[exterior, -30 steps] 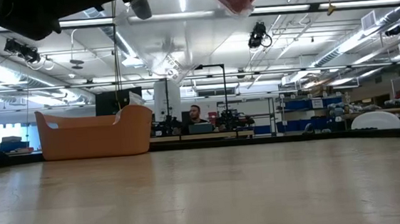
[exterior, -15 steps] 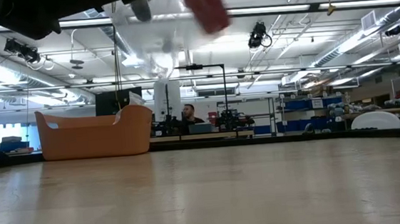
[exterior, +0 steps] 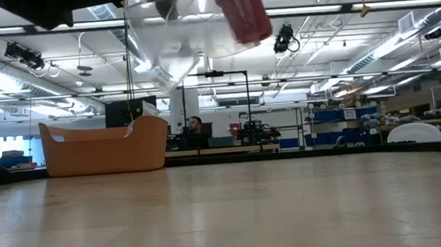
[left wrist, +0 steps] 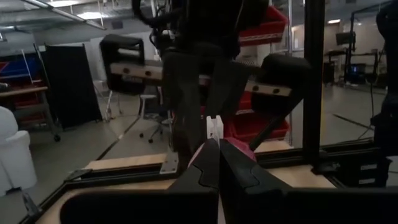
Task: Roll bandage
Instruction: Put the pink bandage into the transparent zip bag
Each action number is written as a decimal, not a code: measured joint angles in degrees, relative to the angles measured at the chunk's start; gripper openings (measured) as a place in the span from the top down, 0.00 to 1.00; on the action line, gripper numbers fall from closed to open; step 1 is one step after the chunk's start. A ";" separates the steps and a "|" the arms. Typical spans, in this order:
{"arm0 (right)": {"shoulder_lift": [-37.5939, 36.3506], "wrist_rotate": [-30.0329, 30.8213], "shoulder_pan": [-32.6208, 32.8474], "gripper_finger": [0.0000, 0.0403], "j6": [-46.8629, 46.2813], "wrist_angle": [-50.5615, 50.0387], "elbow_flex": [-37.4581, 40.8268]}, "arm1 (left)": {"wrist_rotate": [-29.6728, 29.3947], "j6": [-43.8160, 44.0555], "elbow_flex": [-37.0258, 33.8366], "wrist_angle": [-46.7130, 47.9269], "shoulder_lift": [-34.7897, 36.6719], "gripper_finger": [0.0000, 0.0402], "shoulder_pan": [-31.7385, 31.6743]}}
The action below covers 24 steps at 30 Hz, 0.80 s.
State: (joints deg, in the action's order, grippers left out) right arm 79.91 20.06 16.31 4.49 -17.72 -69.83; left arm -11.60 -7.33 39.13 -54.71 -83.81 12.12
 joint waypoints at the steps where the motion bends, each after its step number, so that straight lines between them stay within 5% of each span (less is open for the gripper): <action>1: -0.56 0.55 0.59 1.00 0.11 -0.29 0.09 | -0.17 -0.04 0.25 0.55 0.00 1.00 0.00; 12: -1.57 1.76 3.10 1.00 0.15 -2.44 0.07 | -0.51 -0.72 0.53 0.04 0.02 1.00 0.00; 24: 0.51 -5.30 -1.85 1.00 2.05 0.84 0.09 | -0.54 -0.05 0.51 -0.74 0.09 1.00 -0.13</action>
State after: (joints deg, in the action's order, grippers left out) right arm 80.42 14.76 14.46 6.55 -16.88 -69.73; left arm -12.14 -7.38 39.64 -55.45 -83.72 11.99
